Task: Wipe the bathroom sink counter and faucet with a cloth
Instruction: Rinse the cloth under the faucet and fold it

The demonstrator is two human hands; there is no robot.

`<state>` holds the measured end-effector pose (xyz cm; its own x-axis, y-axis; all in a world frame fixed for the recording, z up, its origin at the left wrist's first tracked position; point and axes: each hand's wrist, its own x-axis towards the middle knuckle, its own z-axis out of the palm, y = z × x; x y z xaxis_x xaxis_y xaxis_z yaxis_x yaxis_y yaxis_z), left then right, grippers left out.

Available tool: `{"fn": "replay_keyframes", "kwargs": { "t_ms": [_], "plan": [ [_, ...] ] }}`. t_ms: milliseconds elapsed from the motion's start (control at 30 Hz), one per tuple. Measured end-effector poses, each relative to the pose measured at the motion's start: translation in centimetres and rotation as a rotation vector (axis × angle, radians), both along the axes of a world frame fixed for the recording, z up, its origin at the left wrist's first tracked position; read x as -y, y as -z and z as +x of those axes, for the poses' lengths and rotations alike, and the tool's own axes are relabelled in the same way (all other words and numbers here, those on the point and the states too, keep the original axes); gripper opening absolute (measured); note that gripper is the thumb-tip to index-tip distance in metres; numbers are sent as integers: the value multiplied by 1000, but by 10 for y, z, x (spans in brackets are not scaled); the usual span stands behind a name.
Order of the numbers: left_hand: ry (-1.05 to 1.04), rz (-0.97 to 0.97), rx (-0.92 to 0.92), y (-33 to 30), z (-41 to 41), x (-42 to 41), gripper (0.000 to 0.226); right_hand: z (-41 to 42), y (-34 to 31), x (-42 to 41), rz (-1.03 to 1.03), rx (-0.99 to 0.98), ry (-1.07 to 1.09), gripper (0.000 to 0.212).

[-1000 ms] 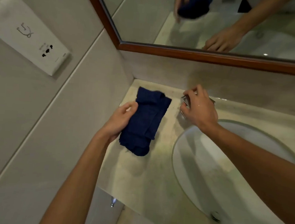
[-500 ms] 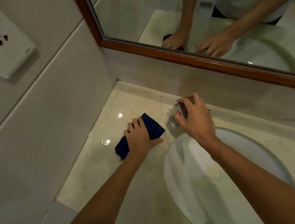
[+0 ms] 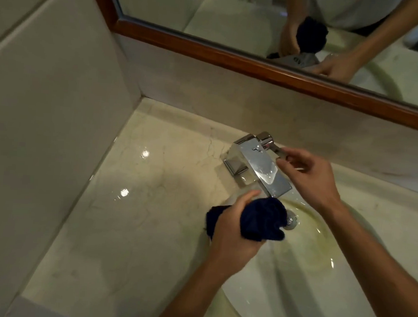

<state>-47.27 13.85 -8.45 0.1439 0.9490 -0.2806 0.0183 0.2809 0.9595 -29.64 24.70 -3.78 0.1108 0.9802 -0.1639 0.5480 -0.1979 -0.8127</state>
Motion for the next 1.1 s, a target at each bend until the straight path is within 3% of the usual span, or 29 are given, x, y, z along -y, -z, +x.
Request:
{"fn": "replay_keyframes", "kwargs": {
  "t_ms": [167,400,500,633,900,967,1000,1100],
  "plan": [
    [-18,-70,-64,25,32,-5,39,1,9,-6,39,-8,24,27],
    [-143,-213,-68,58,63,-27,45,9,25,-11,83,-152,19,24],
    [-231,-228,-68,81,66,-33,36,14,34,-17,106,-239,5,21],
    [-277,-193,-49,90,68,-33,43,19,45,-25,137,-322,-11,22],
    [-259,-115,-101,103,63,-20,27,24,68,-19,177,-426,16,21],
    [-252,-68,-113,103,62,-19,35,29,83,-4,95,-352,132,26],
    [-250,-46,-121,100,61,-19,37,34,94,8,-3,-250,184,39],
    [-227,70,-95,93,60,-19,37,40,124,56,-560,-164,200,69]
  ]
}}
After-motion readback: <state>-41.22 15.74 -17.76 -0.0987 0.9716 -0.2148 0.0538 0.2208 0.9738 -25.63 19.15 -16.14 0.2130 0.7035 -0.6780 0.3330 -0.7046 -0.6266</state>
